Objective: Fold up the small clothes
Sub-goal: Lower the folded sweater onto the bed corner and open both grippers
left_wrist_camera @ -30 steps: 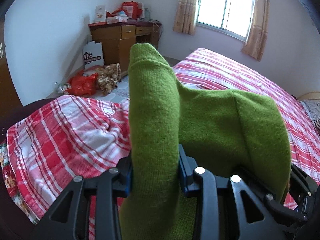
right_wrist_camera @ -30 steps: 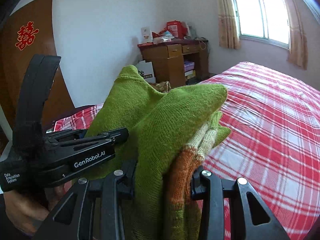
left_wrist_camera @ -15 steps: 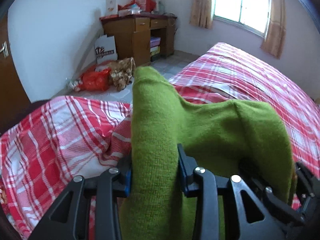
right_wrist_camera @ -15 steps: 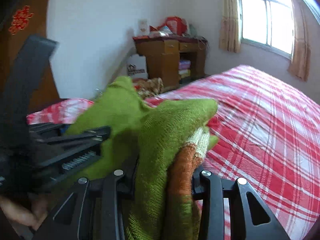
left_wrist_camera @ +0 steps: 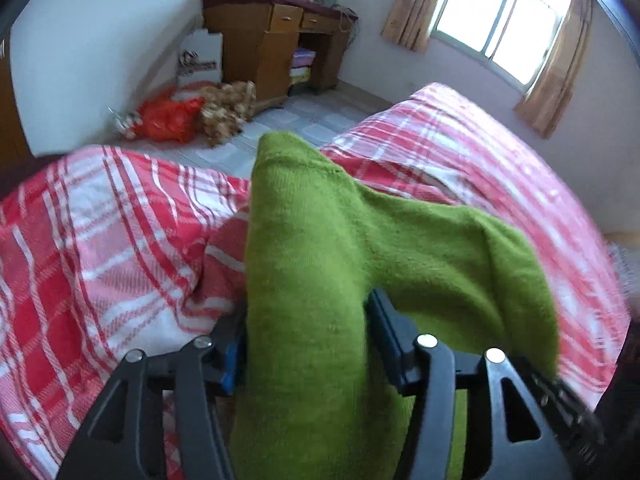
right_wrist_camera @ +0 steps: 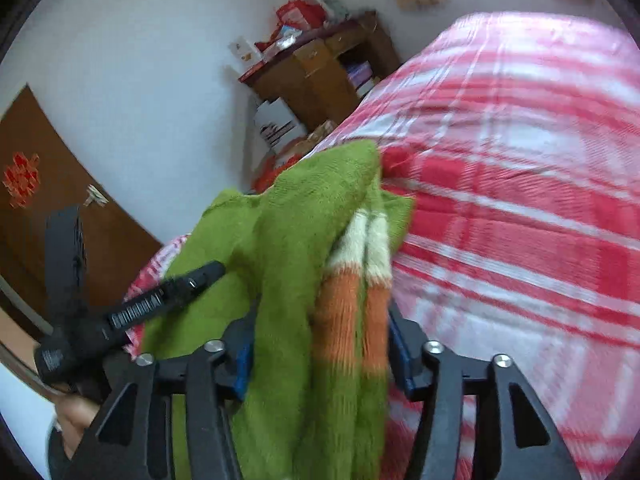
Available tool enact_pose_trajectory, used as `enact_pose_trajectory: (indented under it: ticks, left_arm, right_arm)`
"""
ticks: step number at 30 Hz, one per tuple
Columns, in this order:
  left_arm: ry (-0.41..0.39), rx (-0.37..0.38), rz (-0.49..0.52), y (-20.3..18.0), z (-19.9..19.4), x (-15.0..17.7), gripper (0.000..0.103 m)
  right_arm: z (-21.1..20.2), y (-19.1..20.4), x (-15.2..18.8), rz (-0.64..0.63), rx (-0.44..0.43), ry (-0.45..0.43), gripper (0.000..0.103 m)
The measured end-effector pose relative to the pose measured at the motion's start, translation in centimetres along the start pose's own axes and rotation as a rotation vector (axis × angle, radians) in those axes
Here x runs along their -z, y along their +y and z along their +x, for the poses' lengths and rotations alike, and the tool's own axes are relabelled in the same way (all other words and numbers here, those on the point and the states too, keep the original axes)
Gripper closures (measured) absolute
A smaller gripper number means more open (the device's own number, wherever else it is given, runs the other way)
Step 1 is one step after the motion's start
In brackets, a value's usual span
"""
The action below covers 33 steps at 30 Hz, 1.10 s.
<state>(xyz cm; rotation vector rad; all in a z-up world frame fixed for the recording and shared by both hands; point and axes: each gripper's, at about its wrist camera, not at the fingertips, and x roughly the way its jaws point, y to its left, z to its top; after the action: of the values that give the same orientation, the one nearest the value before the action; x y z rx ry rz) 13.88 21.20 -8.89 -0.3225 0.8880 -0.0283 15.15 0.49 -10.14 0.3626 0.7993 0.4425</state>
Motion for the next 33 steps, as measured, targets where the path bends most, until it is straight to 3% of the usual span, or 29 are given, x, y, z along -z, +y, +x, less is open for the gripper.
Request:
enact_pose_trajectory:
  ticks: [6,7,8,11,16,20,23,26,28,33]
  left_arm:
    - [-0.027,0.082,0.01,1.4,-4.3,2.4,0.042]
    - [-0.037,0.092,0.029,1.3,-5.0,3.1,0.04]
    - [-0.041,0.09,0.047,1.3,-5.5,3.9,0.039]
    - [-0.027,0.111,0.076,1.1,-6.2,5.6,0.036]
    - [0.015,0.078,0.105,0.2,-5.8,7.3,0.029]
    - [0.017,0.031,0.125,-0.6,-5.8,7.5,0.029]
    - [0.037,-0.006,0.137,-1.3,-6.1,7.3,0.048]
    - [0.035,-0.04,0.172,-1.8,-7.4,7.3,0.052]
    - [0.039,-0.042,0.183,-2.0,-8.0,7.3,0.052]
    - [0.074,-0.109,0.225,-2.2,-6.9,8.1,0.05]
  right_arm:
    - [-5.5,1.2,3.8,-0.02,0.015,-0.073,0.045]
    - [-5.8,1.3,4.2,-0.021,0.013,-0.072,0.04]
    - [-5.9,1.6,4.7,-0.032,0.018,-0.059,0.034]
    - [-5.0,2.1,6.0,-0.086,0.067,-0.008,0.034]
    - [-4.4,3.0,7.8,-0.081,0.048,0.013,0.034]
    - [-4.4,4.0,8.5,-0.079,0.068,0.048,0.062]
    - [-4.4,2.5,7.8,0.08,-0.025,0.092,0.075]
    - [-5.2,0.7,7.5,0.294,-0.198,0.113,0.077]
    - [-5.9,-0.1,7.6,0.359,-0.255,0.103,0.077]
    - [-6.1,-2.2,9.3,0.389,-0.142,0.114,0.078]
